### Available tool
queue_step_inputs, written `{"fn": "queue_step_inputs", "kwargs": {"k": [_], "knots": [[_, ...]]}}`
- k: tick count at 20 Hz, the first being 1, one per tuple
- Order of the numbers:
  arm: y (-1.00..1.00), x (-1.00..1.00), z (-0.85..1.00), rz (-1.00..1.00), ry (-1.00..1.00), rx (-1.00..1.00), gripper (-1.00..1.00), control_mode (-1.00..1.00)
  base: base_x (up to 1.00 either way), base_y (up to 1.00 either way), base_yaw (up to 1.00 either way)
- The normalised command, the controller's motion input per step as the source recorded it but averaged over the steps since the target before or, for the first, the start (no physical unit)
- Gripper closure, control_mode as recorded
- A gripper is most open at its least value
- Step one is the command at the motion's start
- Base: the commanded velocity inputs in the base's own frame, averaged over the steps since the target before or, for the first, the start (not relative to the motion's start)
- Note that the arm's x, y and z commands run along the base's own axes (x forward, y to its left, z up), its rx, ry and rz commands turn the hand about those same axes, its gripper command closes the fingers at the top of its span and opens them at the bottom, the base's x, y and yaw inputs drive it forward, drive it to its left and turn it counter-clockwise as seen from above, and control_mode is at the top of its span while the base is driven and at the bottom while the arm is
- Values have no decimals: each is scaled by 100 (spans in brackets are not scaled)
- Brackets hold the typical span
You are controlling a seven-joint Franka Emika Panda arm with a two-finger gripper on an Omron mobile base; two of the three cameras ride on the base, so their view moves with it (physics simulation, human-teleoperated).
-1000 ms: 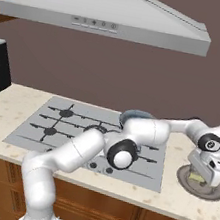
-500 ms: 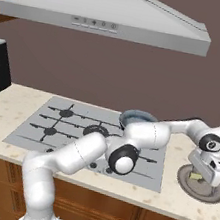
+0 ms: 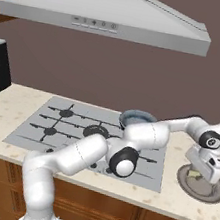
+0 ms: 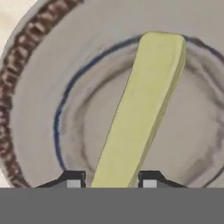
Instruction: Pick up the butter stick and place it in the pan. Then turn on the burner for the pan.
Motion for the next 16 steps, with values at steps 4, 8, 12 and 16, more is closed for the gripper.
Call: {"fn": "queue_step_inputs", "kwargs": {"k": [4, 8, 12, 16], "knots": [[48, -1, 14, 21, -6, 0, 100, -100, 0, 0, 0], [45, -1, 33, 23, 0, 0, 100, -100, 0, 0, 0], [52, -9, 35, 28, 2, 0, 100, -100, 0, 0, 0], [43, -36, 24, 35, 4, 1, 100, -100, 0, 0, 0]]}}
